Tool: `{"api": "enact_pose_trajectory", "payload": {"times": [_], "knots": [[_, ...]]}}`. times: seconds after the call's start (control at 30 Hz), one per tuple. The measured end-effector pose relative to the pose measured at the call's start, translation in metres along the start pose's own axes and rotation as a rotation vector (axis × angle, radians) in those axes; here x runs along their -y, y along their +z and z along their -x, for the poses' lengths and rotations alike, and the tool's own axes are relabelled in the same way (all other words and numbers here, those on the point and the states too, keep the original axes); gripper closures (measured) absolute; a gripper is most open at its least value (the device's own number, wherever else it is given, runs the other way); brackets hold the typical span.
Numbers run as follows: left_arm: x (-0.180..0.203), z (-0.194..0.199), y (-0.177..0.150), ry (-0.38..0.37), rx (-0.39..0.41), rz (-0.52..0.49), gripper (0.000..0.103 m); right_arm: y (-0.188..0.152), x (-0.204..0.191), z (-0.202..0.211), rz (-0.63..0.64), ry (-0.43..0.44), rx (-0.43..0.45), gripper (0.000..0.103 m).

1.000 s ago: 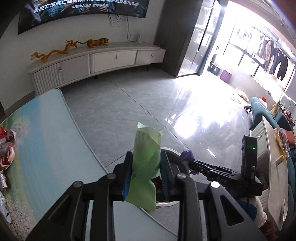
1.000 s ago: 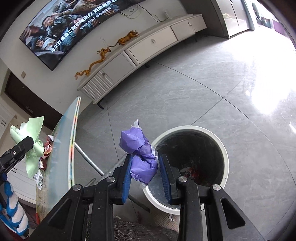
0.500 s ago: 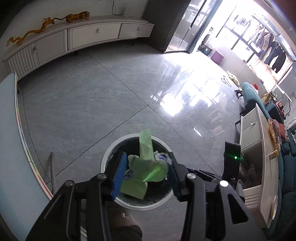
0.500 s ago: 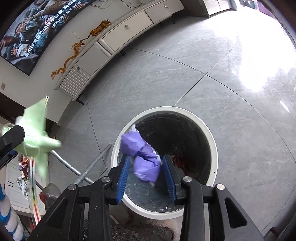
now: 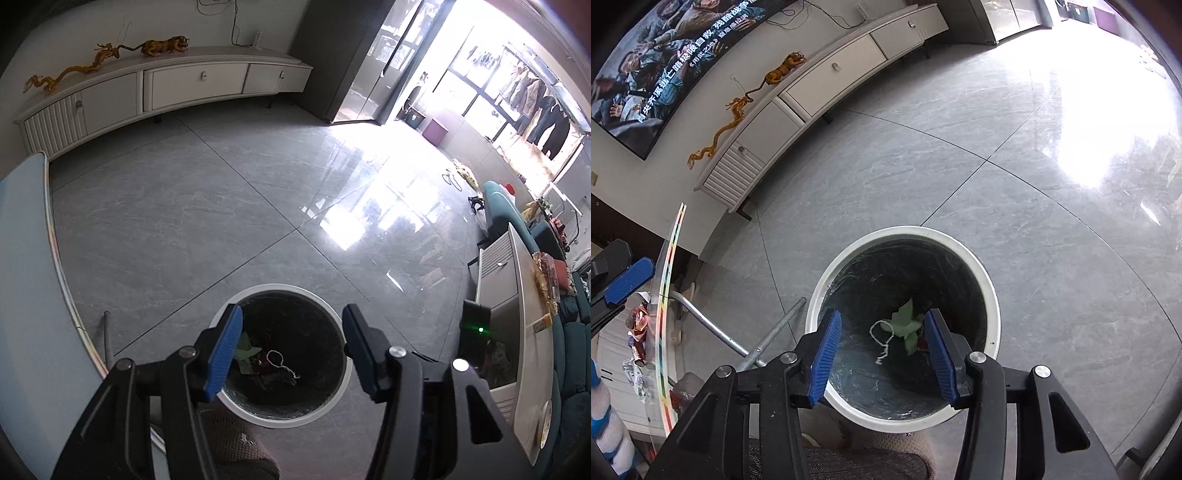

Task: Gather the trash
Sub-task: 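Move both tools back to the remaining trash on the table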

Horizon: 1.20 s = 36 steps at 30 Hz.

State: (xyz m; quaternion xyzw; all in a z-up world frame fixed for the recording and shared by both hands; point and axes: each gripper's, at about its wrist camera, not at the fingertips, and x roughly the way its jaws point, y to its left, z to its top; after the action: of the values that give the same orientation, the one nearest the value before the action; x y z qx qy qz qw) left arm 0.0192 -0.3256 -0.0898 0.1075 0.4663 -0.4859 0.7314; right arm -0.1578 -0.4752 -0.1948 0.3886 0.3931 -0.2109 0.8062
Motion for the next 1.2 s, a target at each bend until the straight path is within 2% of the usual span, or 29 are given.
{"api": "enact_pose_trajectory", "payload": {"times": [0.07, 0.23, 0.57, 0.7, 0.8, 1.2], "knots": [[-0.005, 0.016, -0.001, 0.034, 0.038, 0.009, 0.048, 0.001, -0.005, 0.008, 0.011, 0.004, 0.014, 0.058], [-0.023, 0.062, -0.008, 0.115, 0.136, 0.040, 0.039, 0.001, -0.021, 0.027, 0.040, 0.019, 0.054, 0.056], [-0.068, 0.159, -0.036, 0.241, 0.315, 0.138, 0.038, 0.000, -0.068, 0.062, 0.113, 0.040, 0.120, 0.054], [-0.089, 0.193, -0.049, 0.270, 0.370, 0.179, 0.037, -0.002, -0.088, 0.074, 0.144, 0.046, 0.140, 0.053], [-0.102, 0.214, -0.059, 0.280, 0.404, 0.215, 0.033, -0.003, -0.104, 0.081, 0.170, 0.046, 0.153, 0.052], [-0.139, 0.273, -0.092, 0.340, 0.511, 0.301, 0.033, -0.017, -0.180, 0.106, 0.321, 0.066, 0.180, 0.052]]}}
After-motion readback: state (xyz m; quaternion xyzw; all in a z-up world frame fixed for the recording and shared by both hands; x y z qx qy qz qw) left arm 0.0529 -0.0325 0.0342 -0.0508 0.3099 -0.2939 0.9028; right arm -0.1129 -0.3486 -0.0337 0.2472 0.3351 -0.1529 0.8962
